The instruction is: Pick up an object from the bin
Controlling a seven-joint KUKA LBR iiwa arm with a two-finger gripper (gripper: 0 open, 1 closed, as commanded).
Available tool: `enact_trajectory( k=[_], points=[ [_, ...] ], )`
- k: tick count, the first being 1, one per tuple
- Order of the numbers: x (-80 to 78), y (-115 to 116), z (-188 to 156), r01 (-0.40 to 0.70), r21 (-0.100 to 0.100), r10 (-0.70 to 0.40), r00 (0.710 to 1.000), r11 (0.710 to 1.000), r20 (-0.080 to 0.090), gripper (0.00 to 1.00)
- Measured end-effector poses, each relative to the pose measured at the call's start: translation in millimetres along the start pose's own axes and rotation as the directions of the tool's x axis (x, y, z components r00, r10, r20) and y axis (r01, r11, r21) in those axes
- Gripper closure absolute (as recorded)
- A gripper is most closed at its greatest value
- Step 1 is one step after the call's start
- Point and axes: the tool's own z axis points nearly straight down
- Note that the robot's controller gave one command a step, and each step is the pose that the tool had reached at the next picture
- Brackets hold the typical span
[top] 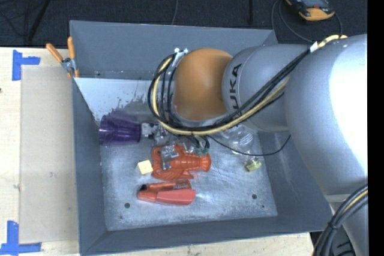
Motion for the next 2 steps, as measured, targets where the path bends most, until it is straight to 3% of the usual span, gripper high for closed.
enact_trajectory(
  k=[1,2],
  points=[
    [0.0,0.0,0.0,0.000,0.000,0.000,1.000,1.000,0.000,1.00],
    [7.3,-4.8,-132.9,-0.058,0.002,0.058,0.998,0.998,-0.002,1.00]
  ],
)
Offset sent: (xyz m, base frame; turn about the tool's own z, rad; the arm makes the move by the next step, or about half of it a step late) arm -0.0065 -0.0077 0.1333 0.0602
